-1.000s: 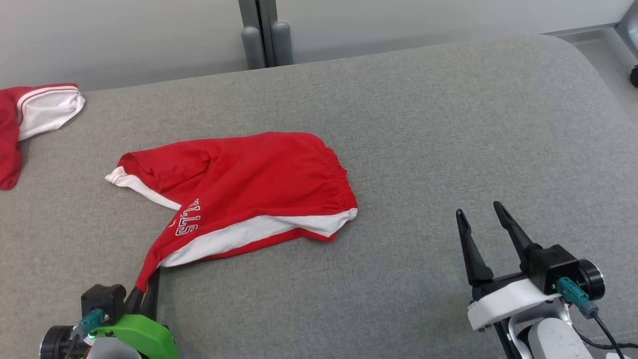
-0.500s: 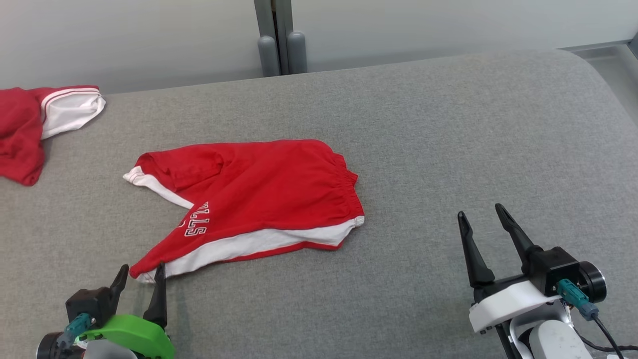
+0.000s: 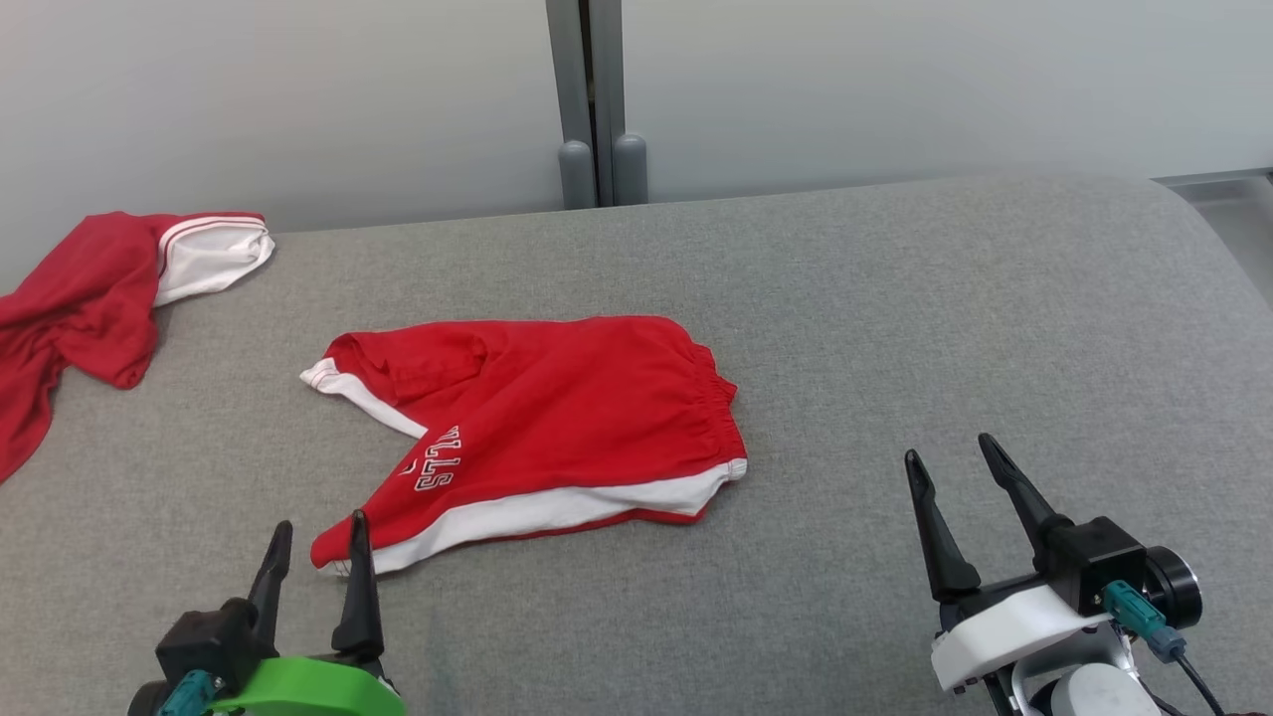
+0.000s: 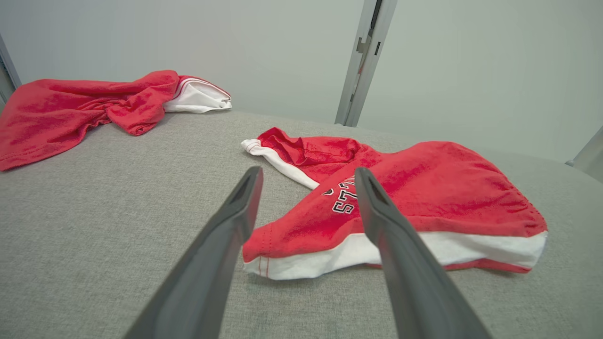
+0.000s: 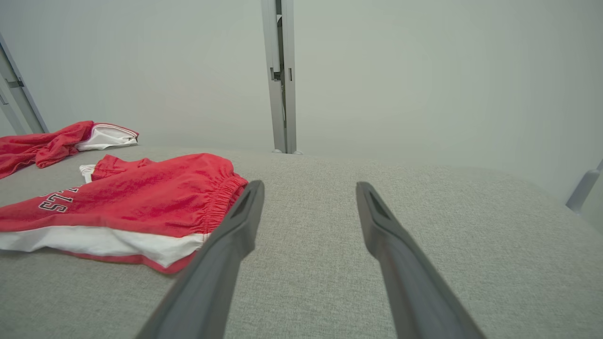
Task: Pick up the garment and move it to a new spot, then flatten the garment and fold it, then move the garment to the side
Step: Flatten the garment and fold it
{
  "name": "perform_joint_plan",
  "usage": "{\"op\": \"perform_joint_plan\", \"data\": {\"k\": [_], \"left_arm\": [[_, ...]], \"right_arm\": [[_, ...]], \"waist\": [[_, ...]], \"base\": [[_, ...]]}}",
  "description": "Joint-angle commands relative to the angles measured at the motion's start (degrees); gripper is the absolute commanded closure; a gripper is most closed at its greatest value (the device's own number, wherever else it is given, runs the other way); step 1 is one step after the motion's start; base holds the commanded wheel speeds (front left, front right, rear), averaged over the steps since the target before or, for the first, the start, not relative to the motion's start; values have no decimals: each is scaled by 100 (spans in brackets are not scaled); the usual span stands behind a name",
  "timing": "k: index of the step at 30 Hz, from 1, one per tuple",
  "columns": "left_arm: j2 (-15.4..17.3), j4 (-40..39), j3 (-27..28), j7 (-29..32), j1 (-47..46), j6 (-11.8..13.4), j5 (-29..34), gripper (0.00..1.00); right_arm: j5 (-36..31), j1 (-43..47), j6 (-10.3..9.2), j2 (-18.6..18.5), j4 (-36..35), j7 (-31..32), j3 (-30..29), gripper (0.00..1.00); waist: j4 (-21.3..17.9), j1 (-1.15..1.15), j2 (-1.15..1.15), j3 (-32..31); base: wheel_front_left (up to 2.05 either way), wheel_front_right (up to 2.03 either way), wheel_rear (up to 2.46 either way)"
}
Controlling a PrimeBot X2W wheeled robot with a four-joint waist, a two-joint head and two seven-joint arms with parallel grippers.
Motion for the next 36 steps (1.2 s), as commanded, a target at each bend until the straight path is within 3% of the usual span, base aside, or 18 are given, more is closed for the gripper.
{"op": "perform_joint_plan", "data": {"k": [1,10,36], "left_arm": [[-79,-51,44,-3,141,-42,106,0],[-441,-201,330,-3,504,-184,386,0],[-505,-142,355,-4,583,-271,345,0]], "right_arm": [[32,90,-6,-21,-17,-6,10,0],[116,193,-6,-21,34,-6,93,0],[105,16,-6,-21,177,-5,75,0]], "waist": [[35,0,0,-96],[31,0,0,-260],[73,0,0,-190]], "base": [[0,0,0],[0,0,0],[0,0,0]]}}
